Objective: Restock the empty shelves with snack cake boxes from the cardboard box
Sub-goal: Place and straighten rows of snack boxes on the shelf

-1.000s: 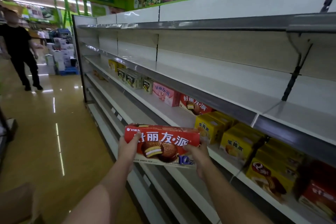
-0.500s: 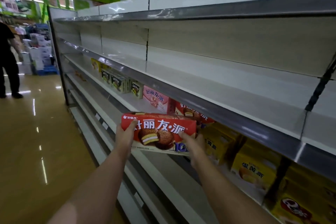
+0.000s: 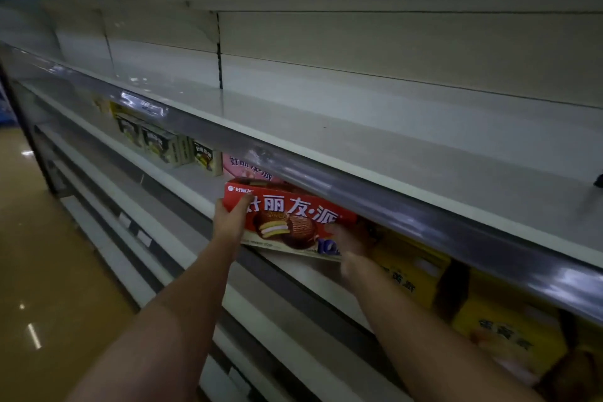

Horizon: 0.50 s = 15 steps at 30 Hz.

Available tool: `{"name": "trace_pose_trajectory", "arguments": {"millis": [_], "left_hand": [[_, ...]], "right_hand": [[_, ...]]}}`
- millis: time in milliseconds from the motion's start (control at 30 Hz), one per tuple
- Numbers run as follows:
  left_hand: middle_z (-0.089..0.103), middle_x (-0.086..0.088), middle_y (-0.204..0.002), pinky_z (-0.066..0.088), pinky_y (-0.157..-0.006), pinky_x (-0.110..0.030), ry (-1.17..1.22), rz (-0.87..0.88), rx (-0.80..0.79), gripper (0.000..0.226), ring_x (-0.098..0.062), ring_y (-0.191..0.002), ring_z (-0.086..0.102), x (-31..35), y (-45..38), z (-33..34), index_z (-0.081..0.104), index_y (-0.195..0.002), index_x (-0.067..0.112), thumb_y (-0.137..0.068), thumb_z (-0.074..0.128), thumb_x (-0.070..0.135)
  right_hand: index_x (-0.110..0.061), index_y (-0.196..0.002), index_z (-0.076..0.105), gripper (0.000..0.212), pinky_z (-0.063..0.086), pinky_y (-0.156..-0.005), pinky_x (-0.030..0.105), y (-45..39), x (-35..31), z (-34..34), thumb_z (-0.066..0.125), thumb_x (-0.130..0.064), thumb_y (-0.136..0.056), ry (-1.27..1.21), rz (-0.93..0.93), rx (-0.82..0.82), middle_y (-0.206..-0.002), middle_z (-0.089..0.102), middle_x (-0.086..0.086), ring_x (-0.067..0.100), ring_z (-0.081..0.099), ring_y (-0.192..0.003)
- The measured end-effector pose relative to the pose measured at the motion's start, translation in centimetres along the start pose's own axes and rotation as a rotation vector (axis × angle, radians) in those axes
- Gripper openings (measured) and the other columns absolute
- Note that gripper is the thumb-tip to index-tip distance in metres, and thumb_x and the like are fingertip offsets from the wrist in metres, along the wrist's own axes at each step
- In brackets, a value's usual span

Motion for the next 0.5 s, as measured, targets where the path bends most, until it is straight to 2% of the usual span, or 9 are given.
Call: {"name": "trace_pose_trajectory", "arguments": {"millis": [67, 167, 267, 367, 433, 500], "left_hand": [[0.057, -0.014, -0.126, 0.046, -0.099, -0.046, -0.034, -0.005, -0.08, 0.039, -0.03, -0.11, 0.058, -0.1, -1.8, 1.4, 0.044, -0.124, 0.015, -0.092, 0.06, 0.03], [0.055, -0.014, -0.13, 0.043, -0.097, -0.04, -0.059, 0.0, -0.182, 0.051, -0.029, -0.116, 0.054, 0.1, -4.0, 3.0, 0.04, -0.134, 0.01, -0.091, 0.061, 0.028], [0.057, -0.013, -0.128, 0.043, -0.093, -0.039, -0.059, -0.029, -0.323, 0.056, -0.029, -0.112, 0.056, -0.3, -5.9, 4.5, 0.04, -0.137, 0.01, -0.088, 0.066, 0.02], [0.062, -0.013, -0.123, 0.04, -0.082, -0.032, -0.149, -0.117, -0.431, 0.053, -0.02, -0.092, 0.058, -1.9, -7.4, 5.0, 0.049, -0.132, 0.006, -0.084, 0.069, 0.014], [0.063, -0.013, -0.117, 0.039, -0.077, -0.03, -0.192, -0.181, -0.458, 0.044, -0.02, -0.086, 0.056, -2.9, -7.6, 5.2, 0.054, -0.125, 0.0, -0.084, 0.066, 0.009], [0.061, -0.014, -0.111, 0.04, -0.079, -0.03, -0.237, -0.228, -0.493, 0.037, -0.023, -0.089, 0.055, -3.6, -7.7, 5.5, 0.055, -0.121, -0.003, -0.085, 0.062, 0.004]], "right_hand": [[-0.008, -0.11, 0.056, 0.027, 0.037, -0.081, 0.03, -1.2, -0.1, -0.4, 0.066, -0.011, -0.085, -0.048, -0.044, 0.099, -0.11, 0.055, 0.006, 0.021, 0.051, -0.096], [-0.006, -0.109, 0.06, 0.026, 0.041, -0.073, 0.029, -2.1, -0.4, -0.6, 0.065, -0.009, -0.084, -0.096, -0.076, 0.216, -0.11, 0.062, 0.009, 0.021, 0.055, -0.088], [-0.009, -0.124, 0.055, 0.04, 0.041, -0.083, 0.031, -2.0, -0.6, -0.6, 0.065, -0.008, -0.085, -0.181, -0.1, 0.328, -0.119, 0.059, 0.008, 0.023, 0.053, -0.1], [-0.009, -0.135, 0.046, 0.055, 0.04, -0.089, 0.033, -1.3, -0.8, -0.4, 0.064, -0.002, -0.084, -0.2, -0.135, 0.437, -0.124, 0.057, 0.009, 0.027, 0.053, -0.114], [-0.01, -0.137, 0.046, 0.06, 0.042, -0.093, 0.035, -0.8, -0.8, -0.9, 0.066, 0.0, -0.081, -0.163, -0.145, 0.515, -0.129, 0.057, 0.011, 0.029, 0.053, -0.118], [-0.009, -0.133, 0.049, 0.058, 0.045, -0.096, 0.038, -0.4, -0.9, -1.4, 0.069, 0.0, -0.08, -0.046, -0.168, 0.575, -0.129, 0.058, 0.013, 0.028, 0.055, -0.115]]}}
Point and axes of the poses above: each hand's wrist, its own y-axis away from the middle knuckle, its own z-axis out of the palm, x = y × z, the point moved 10 cm from there along -y, towards the middle knuckle
